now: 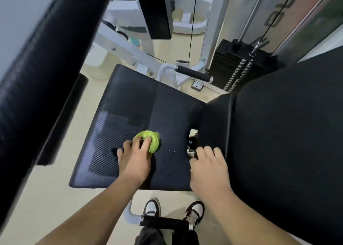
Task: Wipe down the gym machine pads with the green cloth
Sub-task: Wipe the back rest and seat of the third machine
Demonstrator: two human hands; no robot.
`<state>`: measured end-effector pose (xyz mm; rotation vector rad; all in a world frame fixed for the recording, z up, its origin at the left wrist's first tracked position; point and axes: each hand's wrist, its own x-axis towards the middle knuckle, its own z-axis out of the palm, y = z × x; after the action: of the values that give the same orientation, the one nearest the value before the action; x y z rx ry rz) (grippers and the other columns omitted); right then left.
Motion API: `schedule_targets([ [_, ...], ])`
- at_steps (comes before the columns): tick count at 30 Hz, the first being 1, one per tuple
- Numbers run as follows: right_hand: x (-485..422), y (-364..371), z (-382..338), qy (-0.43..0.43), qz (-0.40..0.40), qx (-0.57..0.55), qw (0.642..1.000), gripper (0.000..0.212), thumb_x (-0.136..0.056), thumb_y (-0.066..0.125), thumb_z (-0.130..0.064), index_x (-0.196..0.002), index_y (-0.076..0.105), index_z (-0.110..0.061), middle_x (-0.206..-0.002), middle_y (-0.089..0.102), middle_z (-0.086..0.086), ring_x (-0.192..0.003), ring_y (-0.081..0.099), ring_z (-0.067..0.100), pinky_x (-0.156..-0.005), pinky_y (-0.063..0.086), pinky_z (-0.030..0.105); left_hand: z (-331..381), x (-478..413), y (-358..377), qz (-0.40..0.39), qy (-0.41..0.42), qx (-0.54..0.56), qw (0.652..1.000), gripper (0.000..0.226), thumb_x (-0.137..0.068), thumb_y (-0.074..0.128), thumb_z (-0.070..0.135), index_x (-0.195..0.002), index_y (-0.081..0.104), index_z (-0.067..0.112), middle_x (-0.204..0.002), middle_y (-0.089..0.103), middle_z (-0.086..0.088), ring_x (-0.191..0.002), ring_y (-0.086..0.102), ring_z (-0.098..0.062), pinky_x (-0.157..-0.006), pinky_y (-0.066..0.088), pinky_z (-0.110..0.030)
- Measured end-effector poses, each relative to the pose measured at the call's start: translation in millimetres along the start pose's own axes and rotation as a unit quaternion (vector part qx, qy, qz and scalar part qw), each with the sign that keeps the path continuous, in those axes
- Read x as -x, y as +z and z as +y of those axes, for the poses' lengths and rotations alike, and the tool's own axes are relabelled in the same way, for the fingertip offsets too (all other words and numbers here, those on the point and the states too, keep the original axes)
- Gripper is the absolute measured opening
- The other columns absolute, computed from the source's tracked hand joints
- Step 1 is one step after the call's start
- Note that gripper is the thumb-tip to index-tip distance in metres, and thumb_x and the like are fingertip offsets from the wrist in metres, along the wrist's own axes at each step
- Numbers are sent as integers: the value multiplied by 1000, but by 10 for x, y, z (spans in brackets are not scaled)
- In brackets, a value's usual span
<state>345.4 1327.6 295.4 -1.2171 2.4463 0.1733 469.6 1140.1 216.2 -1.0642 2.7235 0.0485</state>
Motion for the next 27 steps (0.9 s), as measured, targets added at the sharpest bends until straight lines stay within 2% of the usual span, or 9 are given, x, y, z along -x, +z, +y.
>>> schedule_targets([
  [3,120,379,18,-15,57,17,998,14,-57,82,-13,-65,71,-12,-78,58,13,-83,53,38,-99,42,59,41,63,236,7,-3,21,1000,56,-83,72,32,-135,54,25,-121,59,-12,-98,50,-38,-77,43,-49],
  [6,131,457,-15,-26,89,6,996,6,-72,75,-19,-75,71,-15,-84,58,10,-87,54,36,-101,45,57,230,135,285,8,-35,69,997,58,-85,70,35,-138,51,18,-117,55,-15,-97,51,-37,-75,48,-48],
  [9,288,429,-99,-12,137,-49,989,6,-81,69,-22,-84,73,-20,-84,57,2,-84,54,29,-89,49,46,491,403,321,-59,-24,189,980,47,-96,58,35,-137,44,16,-121,52,-13,-104,52,-33,-85,47,-45],
  [13,863,510,-231,8,148,-122,981,6,-83,63,-26,-84,69,-25,-80,55,-4,-74,56,24,-66,50,39,783,671,233,-34,-35,415,908,36,-99,56,27,-133,49,16,-118,54,-7,-103,49,-21,-85,41,-33],
  [16,1110,564,-145,174,11,-218,960,18,-93,47,-33,-97,64,-31,-89,66,-9,-77,62,16,-66,50,33,1062,805,73,-20,-67,550,832,30,-98,54,29,-126,53,17,-117,56,-4,-106,54,-21,-86,43,-31],
  [19,1204,813,117,327,-126,-361,864,29,-92,50,-22,-115,67,-30,-111,70,-3,-94,64,21,-74,46,30,1499,1177,-146,-7,-54,601,797,50,-97,57,28,-144,42,22,-126,44,8,-115,47,-9,-101,42,-28],
  [22,1229,954,389,462,-97,-532,703,19,-92,54,-12,-99,71,-7,-97,75,13,-85,68,30,-72,49,35,1791,1431,-145,102,-45,623,774,56,-83,63,17,-134,40,27,-123,37,20,-118,43,-14,-99,40,-26],
  [24,1226,1002,499,496,-53,-618,608,17,-98,56,-18,-99,70,-9,-93,76,15,-87,72,33,-72,54,38,1887,1508,28,91,-96,656,743,58,-78,62,15,-127,36,32,-126,37,19,-114,47,-16,-95,46,-30],
  [27,1165,982,561,472,0,-675,567,24,-103,53,-32,-106,69,-14,-102,74,13,-93,72,31,-79,58,42,1957,1527,255,3,-221,728,649,60,-80,58,10,-130,31,31,-128,49,-9,-105,58,-28,-91,55,-42],
])
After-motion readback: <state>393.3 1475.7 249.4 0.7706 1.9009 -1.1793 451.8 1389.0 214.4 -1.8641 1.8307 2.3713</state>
